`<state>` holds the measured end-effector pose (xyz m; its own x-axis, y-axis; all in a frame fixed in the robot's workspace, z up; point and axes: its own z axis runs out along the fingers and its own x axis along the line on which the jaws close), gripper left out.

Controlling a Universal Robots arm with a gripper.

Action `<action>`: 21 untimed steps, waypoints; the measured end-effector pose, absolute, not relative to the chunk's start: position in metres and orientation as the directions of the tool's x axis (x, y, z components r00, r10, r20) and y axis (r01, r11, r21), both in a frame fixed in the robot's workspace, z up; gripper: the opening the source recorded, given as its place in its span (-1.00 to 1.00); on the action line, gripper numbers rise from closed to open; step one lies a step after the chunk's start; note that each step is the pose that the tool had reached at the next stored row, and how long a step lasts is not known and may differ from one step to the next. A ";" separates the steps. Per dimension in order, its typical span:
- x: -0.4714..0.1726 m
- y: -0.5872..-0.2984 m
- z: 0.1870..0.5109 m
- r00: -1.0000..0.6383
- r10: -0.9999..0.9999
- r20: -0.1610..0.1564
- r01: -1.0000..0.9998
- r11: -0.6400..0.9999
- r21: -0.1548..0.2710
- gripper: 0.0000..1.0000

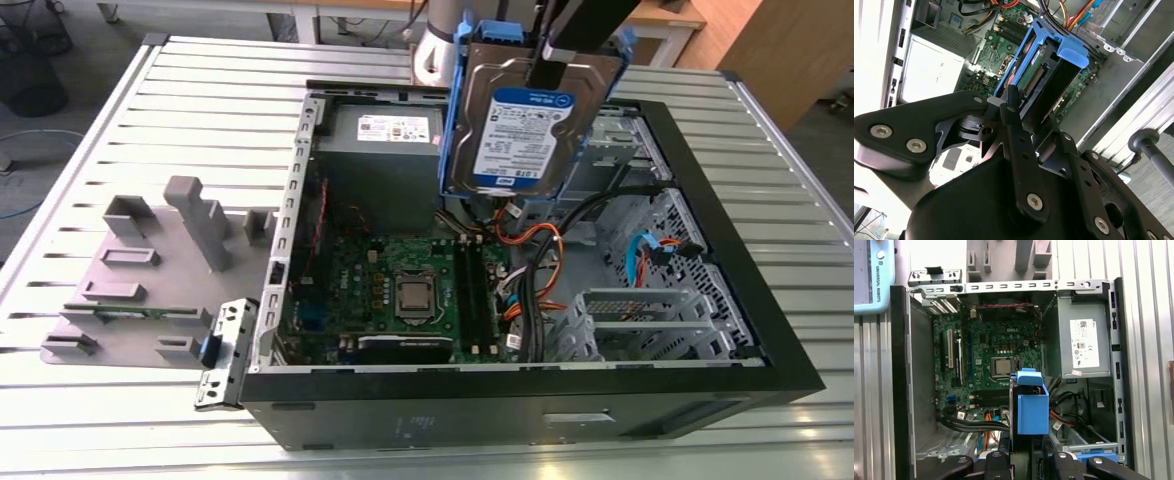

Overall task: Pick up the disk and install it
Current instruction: 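Pick up the disk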

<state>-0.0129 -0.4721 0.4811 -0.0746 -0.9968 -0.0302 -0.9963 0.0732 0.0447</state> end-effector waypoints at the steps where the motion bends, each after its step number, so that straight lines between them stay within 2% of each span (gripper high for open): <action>1: -0.013 -0.474 0.481 -0.075 -0.997 -0.030 -0.996 0.073 0.045 -0.30; 21: -0.013 -0.508 0.481 -0.075 -0.997 -0.030 -0.996 0.073 0.045 -0.30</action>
<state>-0.0130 -0.5075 0.4810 -0.0748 -0.9967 -0.0300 -0.9963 0.0734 0.0447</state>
